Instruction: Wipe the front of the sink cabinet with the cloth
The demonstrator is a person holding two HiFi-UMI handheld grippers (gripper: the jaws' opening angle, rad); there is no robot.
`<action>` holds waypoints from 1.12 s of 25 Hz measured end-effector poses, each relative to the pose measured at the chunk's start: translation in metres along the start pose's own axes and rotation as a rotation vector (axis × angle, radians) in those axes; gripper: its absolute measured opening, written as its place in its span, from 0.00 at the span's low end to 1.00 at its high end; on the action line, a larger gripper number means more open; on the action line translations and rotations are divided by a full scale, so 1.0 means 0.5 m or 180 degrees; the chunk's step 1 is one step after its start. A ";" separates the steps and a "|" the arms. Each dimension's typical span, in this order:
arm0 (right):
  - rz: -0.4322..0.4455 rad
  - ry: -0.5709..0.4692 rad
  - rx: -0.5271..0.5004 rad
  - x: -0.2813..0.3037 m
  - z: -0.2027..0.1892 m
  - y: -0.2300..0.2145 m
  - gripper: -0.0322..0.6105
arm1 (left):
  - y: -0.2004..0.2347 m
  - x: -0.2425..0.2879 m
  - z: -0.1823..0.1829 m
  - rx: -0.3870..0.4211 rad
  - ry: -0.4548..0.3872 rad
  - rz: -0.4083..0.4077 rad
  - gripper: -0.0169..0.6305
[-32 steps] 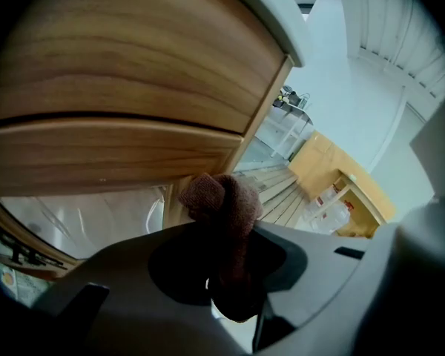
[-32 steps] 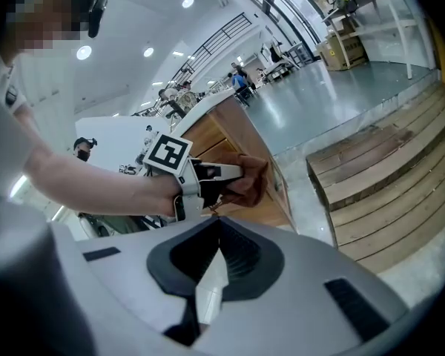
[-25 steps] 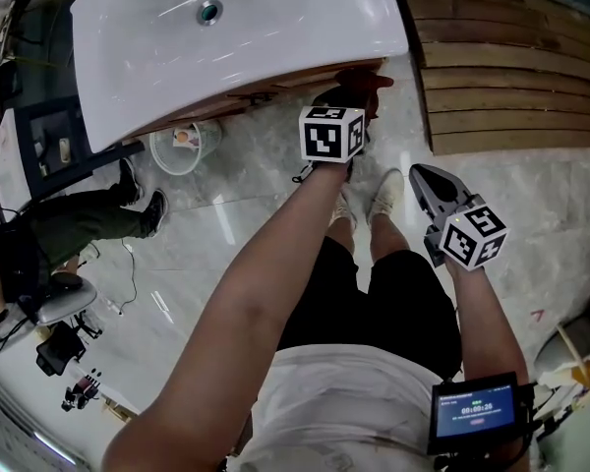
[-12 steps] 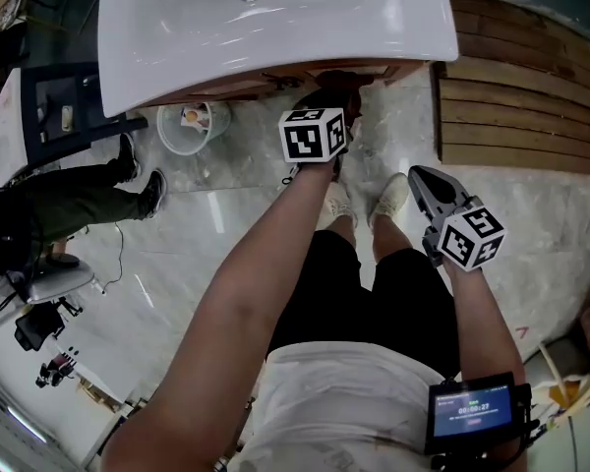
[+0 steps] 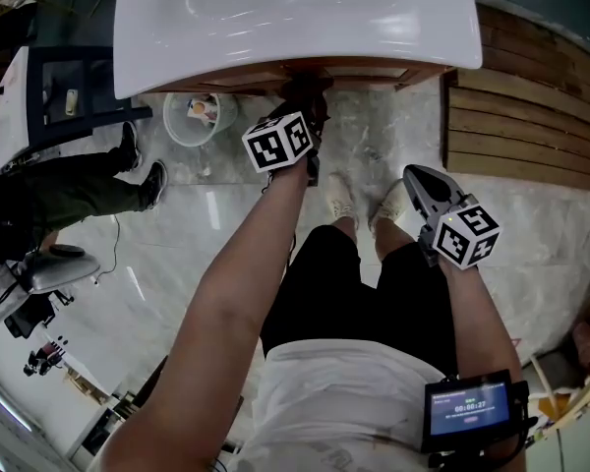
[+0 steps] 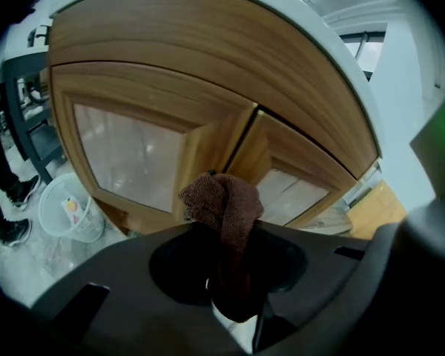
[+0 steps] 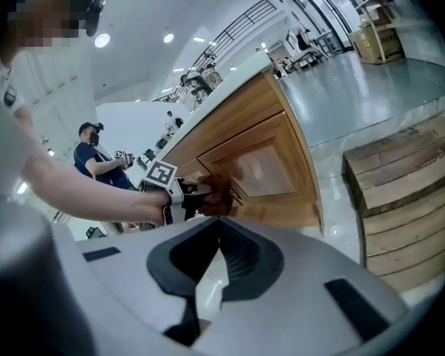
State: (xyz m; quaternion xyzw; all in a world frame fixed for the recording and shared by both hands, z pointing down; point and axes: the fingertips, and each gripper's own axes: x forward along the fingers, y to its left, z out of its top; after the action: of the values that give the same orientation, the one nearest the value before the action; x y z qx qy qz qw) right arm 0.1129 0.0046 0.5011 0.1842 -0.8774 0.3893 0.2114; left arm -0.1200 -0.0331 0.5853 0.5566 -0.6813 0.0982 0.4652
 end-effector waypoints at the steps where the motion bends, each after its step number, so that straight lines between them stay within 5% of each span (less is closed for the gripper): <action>1: 0.0015 0.0002 -0.0006 0.006 -0.004 0.000 0.07 | 0.019 0.000 -0.005 -0.0094 -0.0004 0.0057 0.19; 6: 0.0046 -0.0017 -0.0051 0.017 -0.010 -0.019 0.07 | 0.039 0.027 -0.018 -0.0283 0.0040 0.0085 0.19; 28: -0.0017 -0.0266 -0.0082 -0.022 0.015 -0.195 0.07 | -0.315 0.210 -0.080 0.0425 0.0332 -0.0737 0.19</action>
State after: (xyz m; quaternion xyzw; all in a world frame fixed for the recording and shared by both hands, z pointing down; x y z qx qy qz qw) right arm 0.1678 -0.0608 0.5498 0.1999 -0.8899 0.3694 0.1780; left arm 0.0404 -0.1337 0.6247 0.6553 -0.5794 0.1179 0.4701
